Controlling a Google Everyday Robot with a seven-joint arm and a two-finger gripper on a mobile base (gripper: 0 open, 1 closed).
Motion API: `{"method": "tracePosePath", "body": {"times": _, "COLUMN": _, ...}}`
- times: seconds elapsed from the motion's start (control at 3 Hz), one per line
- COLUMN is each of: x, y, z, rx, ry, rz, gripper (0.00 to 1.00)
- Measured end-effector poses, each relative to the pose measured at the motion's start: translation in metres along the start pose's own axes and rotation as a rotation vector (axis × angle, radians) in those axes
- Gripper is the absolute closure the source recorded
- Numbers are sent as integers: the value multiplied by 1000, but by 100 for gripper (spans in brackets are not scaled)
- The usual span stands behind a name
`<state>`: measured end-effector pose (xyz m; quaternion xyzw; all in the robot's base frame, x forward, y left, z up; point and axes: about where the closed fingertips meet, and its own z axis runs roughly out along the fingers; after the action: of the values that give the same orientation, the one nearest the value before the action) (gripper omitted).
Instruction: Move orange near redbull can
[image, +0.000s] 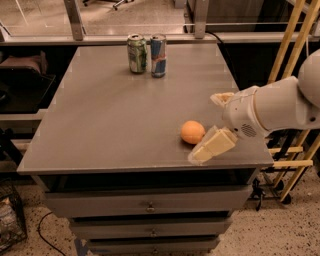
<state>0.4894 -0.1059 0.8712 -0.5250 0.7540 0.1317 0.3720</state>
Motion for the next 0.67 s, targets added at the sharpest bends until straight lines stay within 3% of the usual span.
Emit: {"method": "tracePosePath", "body": {"times": 0.67, "x": 0, "y": 4, "z": 32, "rx": -56, "ry": -35, "rz": 7, "gripper": 0}}
